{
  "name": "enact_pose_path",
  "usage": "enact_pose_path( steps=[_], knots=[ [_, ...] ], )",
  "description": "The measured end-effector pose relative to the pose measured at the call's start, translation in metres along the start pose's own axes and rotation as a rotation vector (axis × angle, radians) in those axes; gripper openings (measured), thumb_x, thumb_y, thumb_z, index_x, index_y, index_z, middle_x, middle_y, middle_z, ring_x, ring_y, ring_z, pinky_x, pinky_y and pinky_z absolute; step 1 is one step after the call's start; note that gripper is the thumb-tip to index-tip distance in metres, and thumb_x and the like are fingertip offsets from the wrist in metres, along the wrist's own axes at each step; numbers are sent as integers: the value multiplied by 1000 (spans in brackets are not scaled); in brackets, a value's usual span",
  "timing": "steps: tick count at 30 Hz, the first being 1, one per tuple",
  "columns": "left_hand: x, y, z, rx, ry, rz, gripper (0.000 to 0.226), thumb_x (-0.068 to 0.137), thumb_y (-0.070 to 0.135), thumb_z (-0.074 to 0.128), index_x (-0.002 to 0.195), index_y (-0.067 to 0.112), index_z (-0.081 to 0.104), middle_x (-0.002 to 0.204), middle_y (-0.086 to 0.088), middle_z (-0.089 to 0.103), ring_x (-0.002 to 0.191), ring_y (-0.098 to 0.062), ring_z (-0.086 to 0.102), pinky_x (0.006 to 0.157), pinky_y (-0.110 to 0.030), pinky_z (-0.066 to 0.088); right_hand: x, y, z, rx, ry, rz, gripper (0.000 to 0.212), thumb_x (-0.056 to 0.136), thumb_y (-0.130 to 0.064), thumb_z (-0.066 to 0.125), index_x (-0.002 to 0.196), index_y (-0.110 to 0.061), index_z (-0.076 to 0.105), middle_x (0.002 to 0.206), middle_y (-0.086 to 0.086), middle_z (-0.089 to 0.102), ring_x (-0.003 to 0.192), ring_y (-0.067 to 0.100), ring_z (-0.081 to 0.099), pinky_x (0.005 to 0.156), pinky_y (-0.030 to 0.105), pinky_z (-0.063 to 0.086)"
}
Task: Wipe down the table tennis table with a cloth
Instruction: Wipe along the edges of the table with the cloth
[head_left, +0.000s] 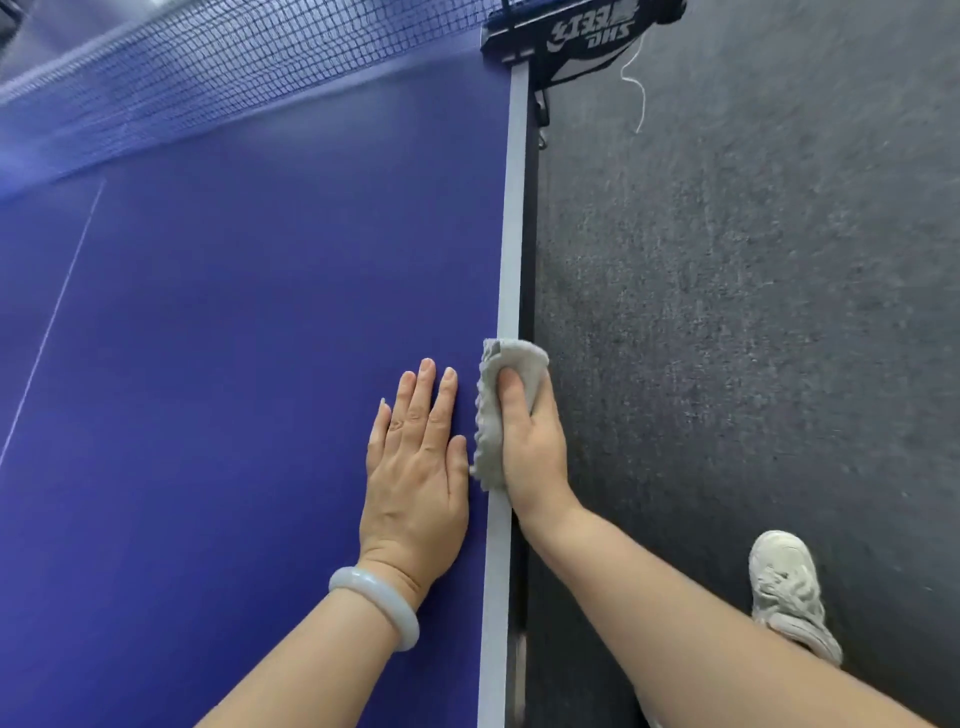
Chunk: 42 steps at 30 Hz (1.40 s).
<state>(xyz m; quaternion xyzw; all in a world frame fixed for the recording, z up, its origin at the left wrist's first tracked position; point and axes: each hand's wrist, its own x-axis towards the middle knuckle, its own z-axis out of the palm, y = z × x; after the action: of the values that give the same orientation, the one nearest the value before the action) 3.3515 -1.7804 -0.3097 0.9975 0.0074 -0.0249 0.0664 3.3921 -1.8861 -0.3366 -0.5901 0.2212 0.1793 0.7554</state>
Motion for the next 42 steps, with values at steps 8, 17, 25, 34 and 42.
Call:
enact_pose_path(
  steps=[8,17,25,34,42],
  knots=[
    [0,3,-1,-15,-3,-10,59,98,35,14,156,22,16,164,6,7,151,-7,-1,124,-39,4,-27,21,-7,-47,-21,-49,63,84,-70,47,125,-23,52,116,11,63,110,34,61,98,55,47],
    [-2,5,-2,-50,32,-12,59,97,33,17,156,23,18,163,8,7,150,-6,1,123,-34,1,-46,47,-12,14,-51,-165,74,99,-51,46,159,-24,12,164,-5,19,149,4,17,124,32,17],
    [-2,5,-2,-38,62,-15,57,99,28,20,156,21,20,164,3,12,151,-13,6,123,-34,2,-107,80,-13,-9,-39,-68,79,89,-74,36,149,-23,36,145,0,50,134,14,46,114,36,36],
    [-1,3,0,-51,82,-7,51,105,19,29,156,21,21,164,3,13,151,-13,8,123,-34,3,-130,86,-18,6,-40,-9,81,84,-79,37,146,-27,37,134,2,51,120,28,57,101,52,46],
    [-4,7,-2,-51,83,-20,50,106,21,28,155,21,22,163,2,15,151,-13,9,123,-34,5,-171,101,-25,2,-47,70,60,75,-77,48,117,-34,52,108,-5,65,99,19,66,88,47,54]
  ],
)
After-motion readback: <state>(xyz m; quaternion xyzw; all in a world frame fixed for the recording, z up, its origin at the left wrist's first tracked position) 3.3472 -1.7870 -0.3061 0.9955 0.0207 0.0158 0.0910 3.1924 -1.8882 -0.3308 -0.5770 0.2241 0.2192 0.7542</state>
